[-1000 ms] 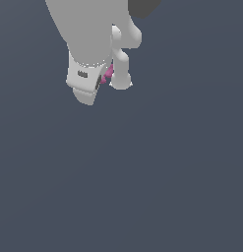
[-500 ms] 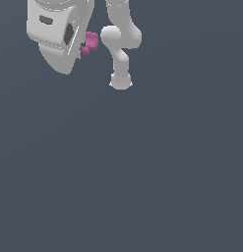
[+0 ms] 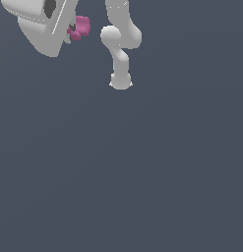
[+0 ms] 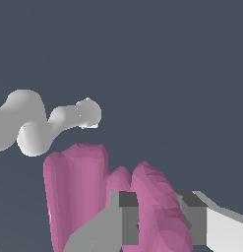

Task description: Pick up the object and move it to a goal position.

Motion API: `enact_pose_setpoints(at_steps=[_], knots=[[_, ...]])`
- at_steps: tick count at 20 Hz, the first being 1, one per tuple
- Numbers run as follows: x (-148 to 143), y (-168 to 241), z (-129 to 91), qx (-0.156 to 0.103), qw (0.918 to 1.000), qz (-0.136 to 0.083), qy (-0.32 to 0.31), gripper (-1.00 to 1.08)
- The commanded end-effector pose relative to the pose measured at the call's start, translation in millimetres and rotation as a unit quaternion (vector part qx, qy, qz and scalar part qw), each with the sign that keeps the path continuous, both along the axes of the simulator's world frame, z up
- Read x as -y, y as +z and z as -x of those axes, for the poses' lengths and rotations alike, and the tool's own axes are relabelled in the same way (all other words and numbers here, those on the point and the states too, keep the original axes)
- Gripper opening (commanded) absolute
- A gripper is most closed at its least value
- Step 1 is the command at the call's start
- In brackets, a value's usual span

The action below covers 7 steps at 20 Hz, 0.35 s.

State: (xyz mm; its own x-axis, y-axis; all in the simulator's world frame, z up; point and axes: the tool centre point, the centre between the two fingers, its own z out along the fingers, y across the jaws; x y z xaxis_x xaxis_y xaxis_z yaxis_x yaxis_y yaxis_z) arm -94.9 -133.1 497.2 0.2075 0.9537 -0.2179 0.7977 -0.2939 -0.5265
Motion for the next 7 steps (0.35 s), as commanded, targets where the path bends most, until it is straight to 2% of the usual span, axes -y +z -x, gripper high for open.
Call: enact_pose_setpoints(at_steps=[1, 7], knots=[[2.2, 4.1, 0.3, 0.0, 1.0, 0.0, 0.0, -1.0], [3.4, 6.6, 0.0, 0.0, 1.0, 0.0, 0.001, -1.0]])
